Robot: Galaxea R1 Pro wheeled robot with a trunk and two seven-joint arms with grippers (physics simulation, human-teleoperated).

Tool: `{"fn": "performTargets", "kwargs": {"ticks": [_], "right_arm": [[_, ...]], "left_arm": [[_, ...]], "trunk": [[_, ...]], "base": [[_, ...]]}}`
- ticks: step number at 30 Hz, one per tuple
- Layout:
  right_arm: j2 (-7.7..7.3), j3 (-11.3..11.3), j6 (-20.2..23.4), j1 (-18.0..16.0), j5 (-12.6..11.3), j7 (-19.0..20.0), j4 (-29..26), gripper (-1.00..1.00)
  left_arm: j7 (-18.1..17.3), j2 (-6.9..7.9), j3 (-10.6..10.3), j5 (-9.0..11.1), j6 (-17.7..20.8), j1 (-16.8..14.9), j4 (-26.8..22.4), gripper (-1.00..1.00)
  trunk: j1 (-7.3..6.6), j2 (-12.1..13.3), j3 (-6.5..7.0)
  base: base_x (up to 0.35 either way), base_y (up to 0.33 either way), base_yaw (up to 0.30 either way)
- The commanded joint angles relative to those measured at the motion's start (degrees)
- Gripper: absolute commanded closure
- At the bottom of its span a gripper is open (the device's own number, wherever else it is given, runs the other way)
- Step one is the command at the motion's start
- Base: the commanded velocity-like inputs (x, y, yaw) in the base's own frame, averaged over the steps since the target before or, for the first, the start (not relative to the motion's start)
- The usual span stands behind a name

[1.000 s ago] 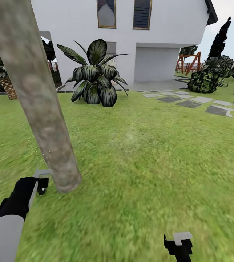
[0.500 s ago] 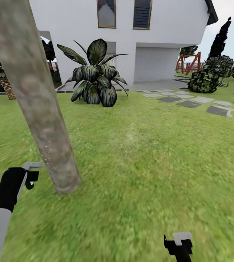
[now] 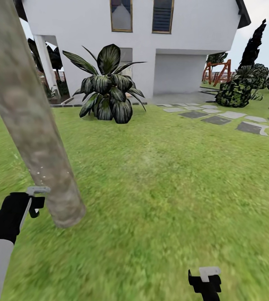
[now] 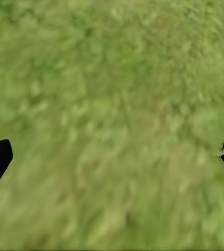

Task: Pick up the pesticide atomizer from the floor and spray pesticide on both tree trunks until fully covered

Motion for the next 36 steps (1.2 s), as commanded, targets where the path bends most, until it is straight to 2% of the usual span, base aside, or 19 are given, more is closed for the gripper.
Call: {"fn": "performTargets", "kwargs": {"ticks": [1, 18, 24, 32, 33, 36], "right_arm": [[0.00, 0.0, 0.0, 0.0, 0.0, 0.0, 0.0, -1.00], [0.00, 0.0, 0.0, 0.0, 0.0, 0.0, 0.0, -1.00], [0.09, 0.0, 0.0, 0.0, 0.0, 0.0, 0.0, -1.00], [0.09, 0.0, 0.0, 0.0, 0.0, 0.0, 0.0, -1.00], [0.09, 0.0, 0.0, 0.0, 0.0, 0.0, 0.0, -1.00], [0.09, 0.0, 0.0, 0.0, 0.0, 0.0, 0.0, -1.00]], "left_arm": [[0.0, 0.00, 0.0, -0.1, 0.0, 0.0, 0.0, 1.00], [0.2, 0.08, 0.0, -0.3, -0.1, 0.0, 0.1, 1.00], [0.6, 0.16, 0.4, -0.5, -0.2, 0.0, 0.1, 1.00], [1.0, 0.51, 0.7, -0.5, -0.3, 0.3, 1.1, 1.00], [1.0, 0.51, 0.7, -0.5, -0.3, 0.4, 1.2, 1.00], [1.1, 0.46, 0.7, -0.3, -0.5, 3.7, 1.2, 1.00]], "trunk": [[0.00, 0.0, 0.00], [0.00, 0.0, 0.00], [0.00, 0.0, 0.00], [0.00, 0.0, 0.00], [0.00, 0.0, 0.00], [0.00, 0.0, 0.00]], "base": [[0.048, -0.277, 0.000], [0.031, -0.277, 0.001], [0.047, -0.270, 0.241], [0.265, -0.162, 0.242], [0.287, -0.134, 0.049], [0.287, -0.132, 0.011]]}}
